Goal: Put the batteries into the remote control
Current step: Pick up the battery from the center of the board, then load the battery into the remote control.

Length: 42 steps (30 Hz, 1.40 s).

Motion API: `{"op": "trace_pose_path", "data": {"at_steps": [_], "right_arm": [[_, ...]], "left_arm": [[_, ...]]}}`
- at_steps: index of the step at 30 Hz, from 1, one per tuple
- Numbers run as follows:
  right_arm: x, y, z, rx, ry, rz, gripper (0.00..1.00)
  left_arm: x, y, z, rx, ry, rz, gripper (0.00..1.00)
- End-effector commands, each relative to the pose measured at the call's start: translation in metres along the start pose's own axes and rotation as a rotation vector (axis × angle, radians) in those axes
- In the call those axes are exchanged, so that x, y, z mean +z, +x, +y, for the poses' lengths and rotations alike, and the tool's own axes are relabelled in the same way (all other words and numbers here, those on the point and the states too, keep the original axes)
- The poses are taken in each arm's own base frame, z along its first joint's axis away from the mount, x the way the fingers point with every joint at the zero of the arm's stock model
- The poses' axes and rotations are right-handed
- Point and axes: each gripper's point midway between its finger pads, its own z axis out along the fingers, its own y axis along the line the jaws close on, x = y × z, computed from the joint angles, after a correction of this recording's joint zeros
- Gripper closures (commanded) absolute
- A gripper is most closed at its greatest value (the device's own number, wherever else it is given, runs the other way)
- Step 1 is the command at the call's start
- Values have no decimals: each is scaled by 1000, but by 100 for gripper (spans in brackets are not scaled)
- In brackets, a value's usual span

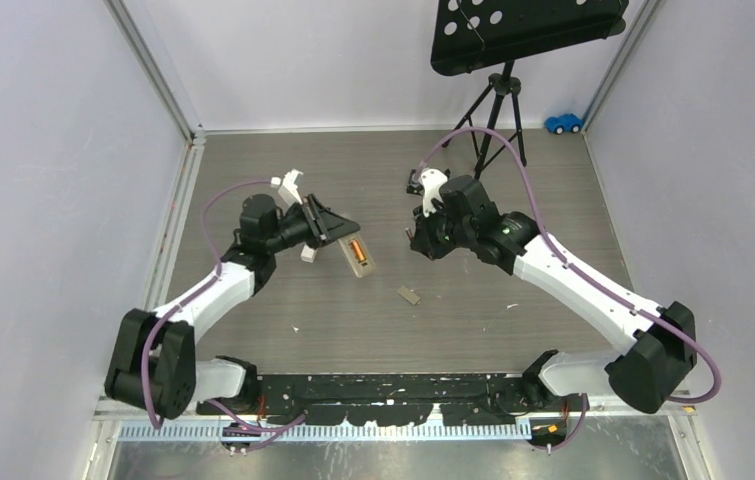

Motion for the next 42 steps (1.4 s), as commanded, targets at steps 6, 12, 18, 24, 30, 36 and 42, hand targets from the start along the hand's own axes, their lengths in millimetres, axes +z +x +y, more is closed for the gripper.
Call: {"op": "trace_pose_path", "data": {"at_steps": [6, 12, 18, 24, 30, 36, 42], "right_arm": [[-40, -29, 69, 86, -132, 19, 97], [-36, -18, 70, 64, -68, 157, 97], [-29, -10, 74, 24, -54, 212, 96], [-16, -4, 70, 8, -18, 245, 95], [-4, -4, 60, 2, 47, 257, 94], [-2, -6, 58, 2, 64, 255, 93], [-1, -3, 63, -7, 30, 270, 81]], "left_arm": [[41, 3, -40, 16, 195, -69, 100], [55, 14, -42, -61, 235, -47, 100], [60, 16, -39, -113, 260, -47, 100], [60, 18, -38, -121, 261, -46, 100], [60, 23, -39, -110, 259, -50, 100], [60, 25, -38, -106, 257, -48, 100], [60, 24, -42, -107, 264, -49, 100]]}}
